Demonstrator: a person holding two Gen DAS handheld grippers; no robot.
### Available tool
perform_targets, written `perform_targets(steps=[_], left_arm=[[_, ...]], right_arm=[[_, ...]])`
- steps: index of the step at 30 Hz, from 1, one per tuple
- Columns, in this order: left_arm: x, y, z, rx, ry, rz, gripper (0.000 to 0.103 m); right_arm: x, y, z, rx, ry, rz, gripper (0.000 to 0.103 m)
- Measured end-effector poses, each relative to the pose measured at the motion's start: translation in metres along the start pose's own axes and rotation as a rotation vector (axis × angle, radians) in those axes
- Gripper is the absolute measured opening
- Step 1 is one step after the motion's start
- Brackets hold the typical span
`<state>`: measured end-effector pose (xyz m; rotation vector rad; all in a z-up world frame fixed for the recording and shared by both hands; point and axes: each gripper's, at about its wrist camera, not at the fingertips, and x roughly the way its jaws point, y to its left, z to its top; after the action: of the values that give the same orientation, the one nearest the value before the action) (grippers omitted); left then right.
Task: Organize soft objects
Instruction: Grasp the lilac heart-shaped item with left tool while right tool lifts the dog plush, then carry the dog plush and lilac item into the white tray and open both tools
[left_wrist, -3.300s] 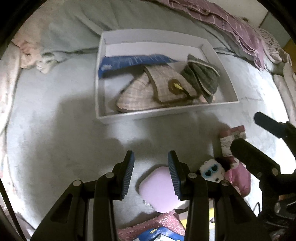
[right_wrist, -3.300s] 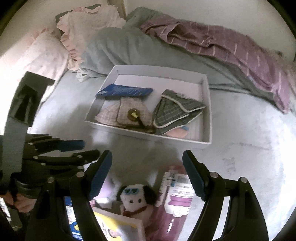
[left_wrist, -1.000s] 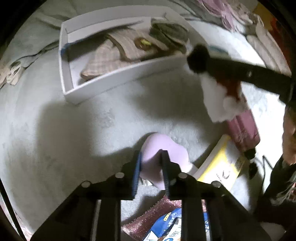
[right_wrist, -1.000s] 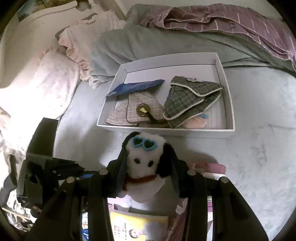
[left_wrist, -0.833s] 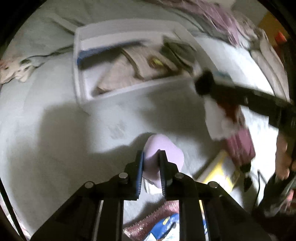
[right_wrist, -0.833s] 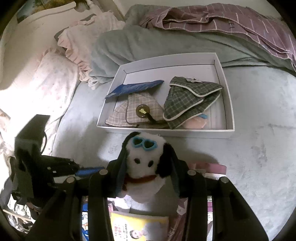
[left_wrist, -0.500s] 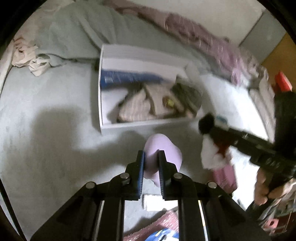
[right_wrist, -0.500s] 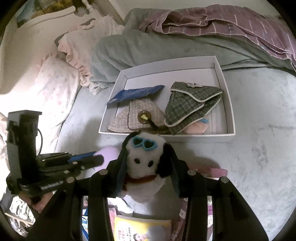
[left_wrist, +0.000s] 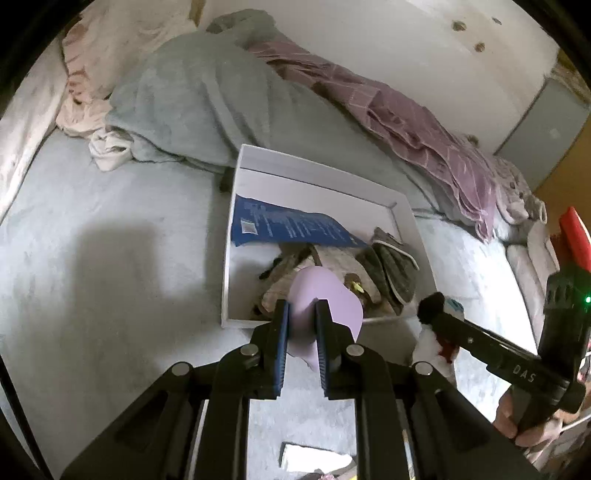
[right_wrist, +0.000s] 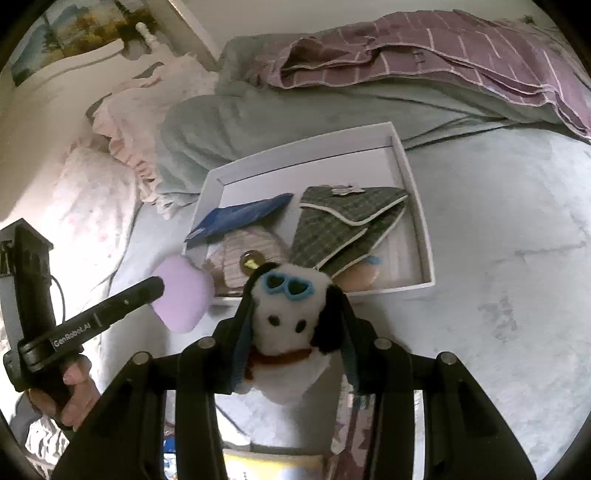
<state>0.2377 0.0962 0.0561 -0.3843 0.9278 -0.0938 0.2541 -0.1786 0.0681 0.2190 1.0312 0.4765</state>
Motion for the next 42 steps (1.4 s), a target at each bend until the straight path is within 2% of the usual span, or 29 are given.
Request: perform_targets(steps=[8, 14, 16, 18, 23, 28, 32, 37, 42], left_arm=[[-0.016, 0.016, 0.01, -0.082, -0.104, 0.015, 0.013], [0.002, 0.016, 0.034, -0.132, -0.084, 0.031, 0.013], [0.009, 0.012, 0.045, -0.13, -0.103, 0.043, 0.013], [0.019, 0.007, 0.053, -0.114, -0.108, 0.096, 0.013], [0.062, -0.005, 0.063, -0.065, -0.013, 0.222, 0.012], [0.103, -0.006, 0.063, -0.041, 0.065, 0.32, 0.011], [0.111, 0.001, 0.065, -0.074, 0.057, 0.289, 0.011], [0.081, 0.005, 0.049, -0.107, 0.029, 0.259, 0.014], [0.054, 0.01, 0.022, -0.131, 0.013, 0.237, 0.016]], right_arm=[[0.001, -0.018, 0.013, 0.052, -0.051, -0.11, 0.044], [0.005, -0.033, 0.027, 0.098, -0.111, -0.186, 0.044], [0.006, -0.038, 0.027, 0.111, -0.118, -0.181, 0.044], [0.005, -0.04, 0.028, 0.118, -0.133, -0.153, 0.044], [0.011, -0.045, 0.028, 0.123, -0.133, -0.194, 0.044], [0.025, -0.049, 0.031, 0.144, -0.111, -0.188, 0.044], [0.034, -0.052, 0.033, 0.165, -0.122, -0.179, 0.044], [0.038, -0.059, 0.034, 0.24, -0.162, -0.107, 0.044], [0.039, -0.053, 0.033, 0.233, -0.154, -0.172, 0.044]])
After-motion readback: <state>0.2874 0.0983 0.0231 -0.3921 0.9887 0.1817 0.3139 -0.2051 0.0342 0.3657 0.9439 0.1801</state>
